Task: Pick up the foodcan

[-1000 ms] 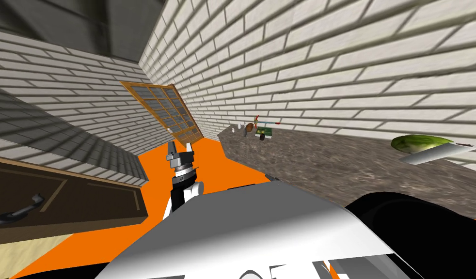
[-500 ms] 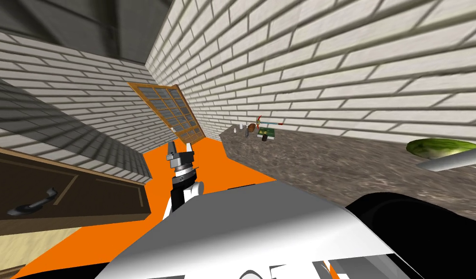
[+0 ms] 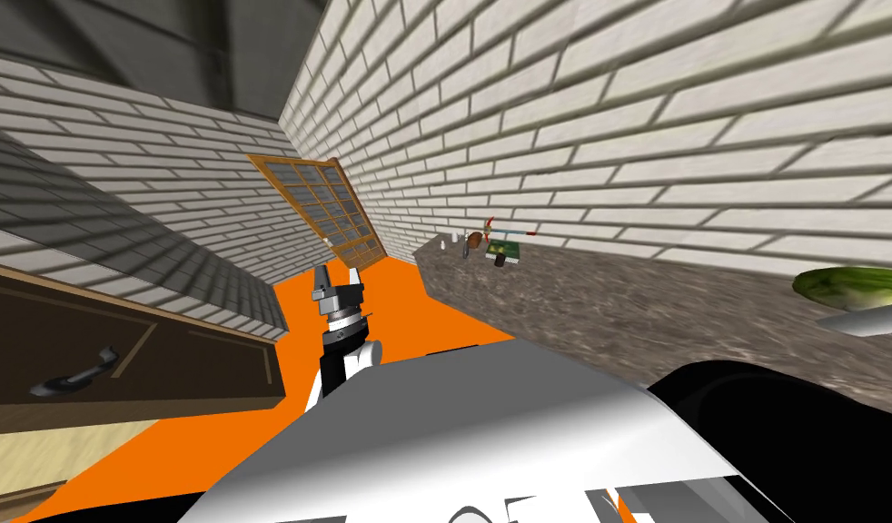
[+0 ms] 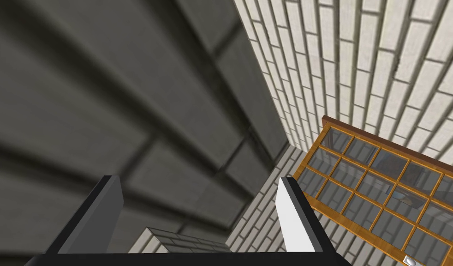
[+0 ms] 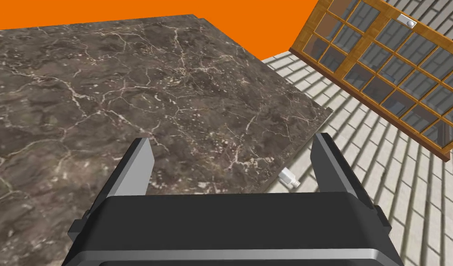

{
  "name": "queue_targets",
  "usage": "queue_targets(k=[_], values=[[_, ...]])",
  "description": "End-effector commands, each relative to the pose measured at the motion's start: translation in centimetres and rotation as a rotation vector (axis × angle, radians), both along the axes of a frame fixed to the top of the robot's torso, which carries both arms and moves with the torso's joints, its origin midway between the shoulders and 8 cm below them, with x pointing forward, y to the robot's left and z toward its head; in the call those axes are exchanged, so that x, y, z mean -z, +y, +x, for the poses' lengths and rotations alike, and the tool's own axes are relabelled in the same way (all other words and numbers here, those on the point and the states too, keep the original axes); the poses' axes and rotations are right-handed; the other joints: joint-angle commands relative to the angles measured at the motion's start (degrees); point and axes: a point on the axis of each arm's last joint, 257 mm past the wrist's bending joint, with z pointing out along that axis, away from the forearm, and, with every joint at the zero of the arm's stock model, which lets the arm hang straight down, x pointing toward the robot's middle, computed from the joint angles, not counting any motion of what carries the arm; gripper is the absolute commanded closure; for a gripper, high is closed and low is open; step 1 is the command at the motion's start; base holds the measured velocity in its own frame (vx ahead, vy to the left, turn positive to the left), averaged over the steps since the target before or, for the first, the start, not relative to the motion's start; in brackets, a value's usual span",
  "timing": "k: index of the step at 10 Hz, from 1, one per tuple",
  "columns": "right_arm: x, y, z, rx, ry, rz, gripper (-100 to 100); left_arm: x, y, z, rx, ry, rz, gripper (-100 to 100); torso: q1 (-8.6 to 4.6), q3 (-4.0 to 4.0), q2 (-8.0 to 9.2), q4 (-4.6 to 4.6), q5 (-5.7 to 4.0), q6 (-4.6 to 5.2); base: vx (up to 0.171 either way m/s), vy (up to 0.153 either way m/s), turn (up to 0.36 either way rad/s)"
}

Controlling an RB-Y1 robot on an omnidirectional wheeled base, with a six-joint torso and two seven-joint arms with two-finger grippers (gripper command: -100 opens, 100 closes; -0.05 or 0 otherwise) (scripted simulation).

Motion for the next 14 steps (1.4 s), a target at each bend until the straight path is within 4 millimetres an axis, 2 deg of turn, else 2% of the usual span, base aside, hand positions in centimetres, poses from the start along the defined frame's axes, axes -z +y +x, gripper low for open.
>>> queue_targets(k=[1,2,3,5,6,7,8,9,10,12,13,14], values=[[1.1,-2.1,-2.0,-0.043,0.042,-0.060,-100,0.0,0.0,0.0,0.000,0.000,0.000,0,0.00,0.00,0.00,0.00,0.00,0.00,0.057,-0.001,0.102],[0.9,-2.8,-2.1,-0.064,0.050,-0.081,-100,0.0,0.0,0.0,0.000,0.000,0.000,0,-0.01,-0.04,-0.08,-0.01,-0.01,-0.04,0.058,-0.002,0.070],[1.7,-4.4,-3.8,-0.100,0.083,-0.128,-100,0.0,0.0,0.0,0.000,0.000,0.000,0,-0.02,-0.05,-0.08,-0.02,0.00,0.00,0.080,0.006,0.118],[1.5,-5.7,-4.0,-0.129,0.095,-0.161,-100,0.0,0.0,0.0,0.000,0.000,0.000,0,-0.04,-0.10,-0.18,-0.04,-0.01,-0.02,0.063,-0.010,0.026],[2.1,-7.6,-5.7,-0.166,0.128,-0.212,-100,0.0,0.0,0.0,0.000,0.000,0.000,0,-0.03,-0.05,-0.08,-0.02,-0.01,0.00,0.074,-0.006,0.127],[1.8,-8.3,-5.7,-0.185,0.134,-0.231,-100,0.0,0.0,0.0,0.000,0.000,0.000,0,-0.03,-0.08,-0.16,-0.03,-0.01,-0.04,0.079,-0.005,0.073],[2.2,-10.4,-7.2,-0.224,0.164,-0.283,-100,0.0,0.0,0.0,0.000,0.000,0.000,0,-0.01,-0.10,-0.18,-0.04,0.00,-0.01,0.111,0.001,0.102],[1.7,-11.4,-7.1,-0.250,0.173,-0.310,-100,0.0,0.0,0.0,0.000,0.000,0.000,0,0.01,-0.15,-0.28,-0.06,0.00,-0.03,0.108,-0.021,0.061],[1.8,-13.6,-8.4,-0.290,0.201,-0.362,-100,0.0,0.0,0.0,0.000,0.000,0.000,0,-0.05,-0.17,-0.29,-0.07,-0.01,-0.02,0.135,-0.036,0.137],[1.2,-14.7,-8.3,-0.316,0.210,-0.390,-100,0.0,0.0,0.0,0.000,0.000,0.000,0,-0.07,-0.22,-0.37,-0.09,-0.02,-0.01,0.084,-0.017,0.032],[1.0,-17.1,-9.3,-0.362,0.237,-0.446,-100,0.0,0.0,0.0,0.000,0.000,0.000,0,-0.02,-0.10,-0.15,-0.04,-0.02,0.01,0.085,-0.005,0.113],[0.7,-17.6,-9.2,-0.374,0.241,-0.459,-100,0.0,0.0,0.0,0.000,0.000,0.000,0,0.00,-0.11,-0.21,-0.04,-0.01,-0.03,0.099,-0.025,0.072]])
